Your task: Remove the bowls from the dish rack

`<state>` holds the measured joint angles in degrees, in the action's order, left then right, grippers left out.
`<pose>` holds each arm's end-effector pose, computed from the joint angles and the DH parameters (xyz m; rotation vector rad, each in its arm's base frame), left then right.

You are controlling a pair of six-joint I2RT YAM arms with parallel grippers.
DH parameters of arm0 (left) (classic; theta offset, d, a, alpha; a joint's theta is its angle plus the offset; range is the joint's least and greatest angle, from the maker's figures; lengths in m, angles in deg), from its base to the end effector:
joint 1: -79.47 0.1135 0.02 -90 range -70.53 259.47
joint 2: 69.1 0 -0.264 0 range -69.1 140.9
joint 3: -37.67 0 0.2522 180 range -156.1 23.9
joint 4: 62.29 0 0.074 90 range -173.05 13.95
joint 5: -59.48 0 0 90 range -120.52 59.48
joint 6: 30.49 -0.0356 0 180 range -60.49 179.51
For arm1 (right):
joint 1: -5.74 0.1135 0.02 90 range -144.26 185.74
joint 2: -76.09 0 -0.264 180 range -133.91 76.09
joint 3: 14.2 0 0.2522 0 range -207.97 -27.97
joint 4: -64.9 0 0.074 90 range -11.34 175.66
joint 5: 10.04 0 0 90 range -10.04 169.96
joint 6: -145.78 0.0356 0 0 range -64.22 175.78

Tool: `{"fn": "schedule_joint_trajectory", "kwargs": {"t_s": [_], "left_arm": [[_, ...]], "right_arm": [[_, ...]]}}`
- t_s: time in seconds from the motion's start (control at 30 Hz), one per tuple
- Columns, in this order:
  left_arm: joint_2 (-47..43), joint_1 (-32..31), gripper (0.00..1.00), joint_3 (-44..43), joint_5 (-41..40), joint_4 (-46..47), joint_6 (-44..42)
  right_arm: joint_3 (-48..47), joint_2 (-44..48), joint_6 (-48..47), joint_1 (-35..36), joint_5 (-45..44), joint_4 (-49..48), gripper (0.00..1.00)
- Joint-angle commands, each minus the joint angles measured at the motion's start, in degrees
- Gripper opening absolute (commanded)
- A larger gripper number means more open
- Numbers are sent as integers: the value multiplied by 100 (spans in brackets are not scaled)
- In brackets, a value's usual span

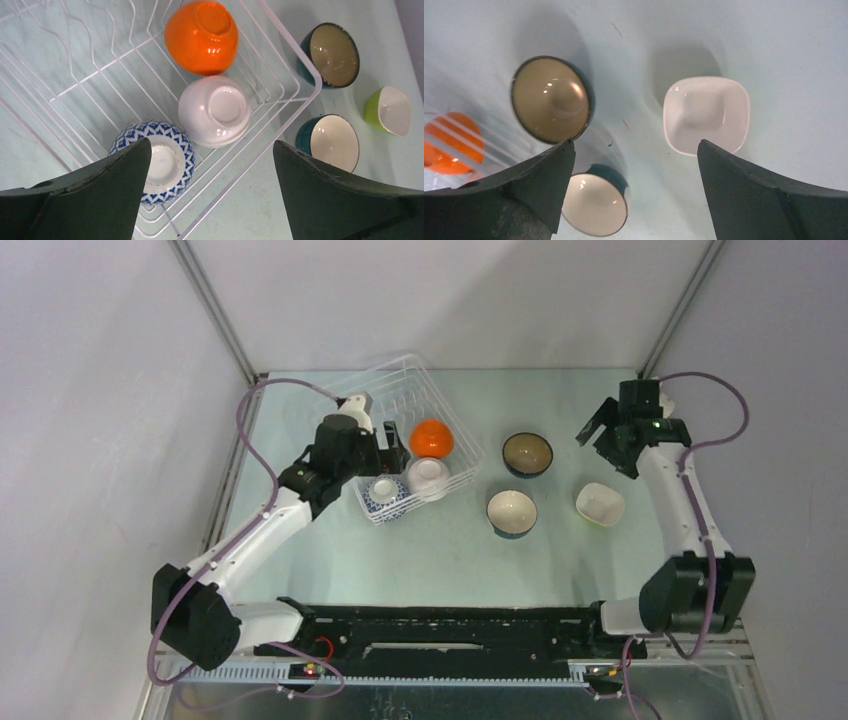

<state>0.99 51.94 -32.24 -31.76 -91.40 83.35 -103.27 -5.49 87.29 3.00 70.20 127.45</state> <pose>0.2468 -0.1278 0.3073 0.0549 2.1238 -0.5185 0.2932 -0.0201 0.3181 0.8037 2.3793 -0.0113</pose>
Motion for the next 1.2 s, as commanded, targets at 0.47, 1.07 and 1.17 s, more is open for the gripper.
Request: {"fn": "schedule_joint_trajectory", "kwargs": {"t_s": [0.47,1.07,1.17], "left_arm": [[788,-639,100,-1429,-1226,-1062,-902],[3378,-1132,100,-3449,-1609,-2141,-1003],[3594,-1189,100,-3563,-1562,-2147,-907]], "right_arm": [[795,1923,-495,2766,-256,-1056,100],[1759,2942,-681,2902,267,-1683,100],[1775,2925,-681,2907,325,-1719,100]]}}
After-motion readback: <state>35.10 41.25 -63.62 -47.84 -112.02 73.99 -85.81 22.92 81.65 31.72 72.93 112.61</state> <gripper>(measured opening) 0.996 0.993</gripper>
